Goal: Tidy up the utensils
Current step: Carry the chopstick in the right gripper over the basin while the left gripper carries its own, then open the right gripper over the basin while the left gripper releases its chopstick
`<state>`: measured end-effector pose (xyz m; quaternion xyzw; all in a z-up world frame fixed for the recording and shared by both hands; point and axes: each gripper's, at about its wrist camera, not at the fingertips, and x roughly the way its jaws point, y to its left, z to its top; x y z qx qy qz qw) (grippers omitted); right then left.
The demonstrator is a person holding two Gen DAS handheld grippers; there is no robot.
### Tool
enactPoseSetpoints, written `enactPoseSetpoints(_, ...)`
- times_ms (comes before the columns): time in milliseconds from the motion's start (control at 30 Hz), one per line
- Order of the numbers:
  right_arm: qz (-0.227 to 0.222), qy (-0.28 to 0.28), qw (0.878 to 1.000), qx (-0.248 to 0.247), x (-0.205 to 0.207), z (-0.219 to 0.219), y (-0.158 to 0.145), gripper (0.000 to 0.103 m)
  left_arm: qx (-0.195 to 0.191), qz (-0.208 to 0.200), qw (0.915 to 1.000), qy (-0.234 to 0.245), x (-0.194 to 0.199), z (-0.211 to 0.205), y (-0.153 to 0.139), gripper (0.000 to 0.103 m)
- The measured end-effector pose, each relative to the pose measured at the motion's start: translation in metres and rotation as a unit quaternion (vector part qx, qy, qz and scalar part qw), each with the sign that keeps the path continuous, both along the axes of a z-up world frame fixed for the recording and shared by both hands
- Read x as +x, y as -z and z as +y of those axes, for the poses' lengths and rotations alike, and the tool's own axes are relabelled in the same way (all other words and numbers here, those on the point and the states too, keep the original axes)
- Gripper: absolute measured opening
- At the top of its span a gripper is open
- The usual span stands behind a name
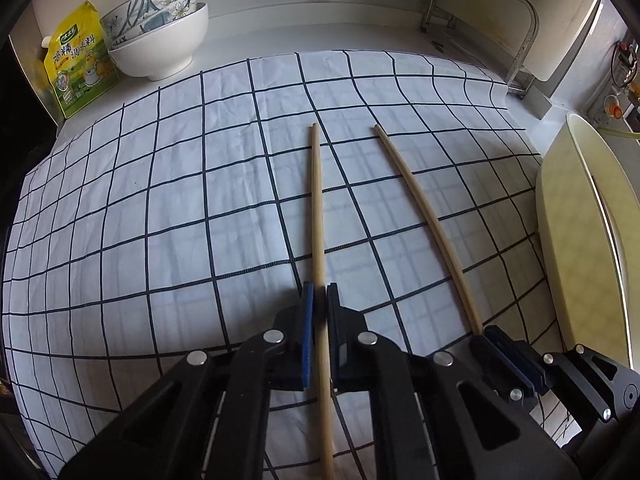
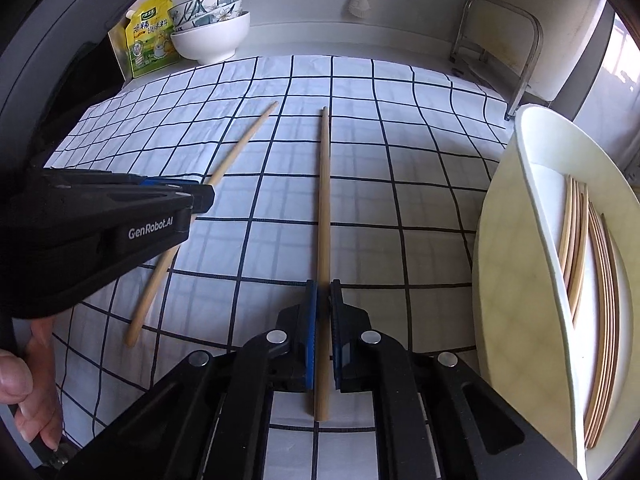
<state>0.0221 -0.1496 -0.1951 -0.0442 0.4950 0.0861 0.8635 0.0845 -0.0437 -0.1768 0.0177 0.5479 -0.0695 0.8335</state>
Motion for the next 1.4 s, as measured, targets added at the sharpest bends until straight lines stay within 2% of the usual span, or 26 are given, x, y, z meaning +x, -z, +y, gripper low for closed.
enactPoseSetpoints(267,0.005,0.015,0.999,0.039,-0.005,-0.005,-0.015,0.006,-0.002,0.002,0.9998,0.018,-0.015,0.012,-0.015,0.007)
enactPoseSetpoints(567,-0.024,0.012,0.997,0.072,-0.021,-0.003,-0.058,0.006,0.013,-0.024,0.9991,0.033,-0.035,0.031,-0.063,0.007)
enactPoseSetpoints(767,-0.055,0.018,0.994,0.092,-0.035,-0.017,-0.092,0.006,0.005,-0.054,0.9970,0.055,-0.044,0.017,-0.102,0.007)
enactPoseSetpoints(967,-0.086,0.051,0.990,0.095,-0.044,-0.054,-0.119,0.006,-0.017,-0.081,0.9914,0.101,-0.039,-0.029,-0.132,0.007)
enactPoseSetpoints(1133,-0.121,0.097,0.985,0.082,-0.052,-0.099,-0.142,0.006,-0.037,-0.093,0.9829,0.155,-0.035,-0.084,-0.148,0.007)
enactPoseSetpoints(1267,-0.123,0.152,0.979,0.064,-0.055,-0.141,-0.140,0.006,-0.050,-0.083,0.9753,0.198,-0.031,-0.130,-0.146,0.007)
enactPoseSetpoints(1400,-0.106,0.203,0.972,0.044,-0.057,-0.180,-0.127,0.006,-0.057,-0.068,0.9660,0.243,-0.029,-0.176,-0.135,0.007)
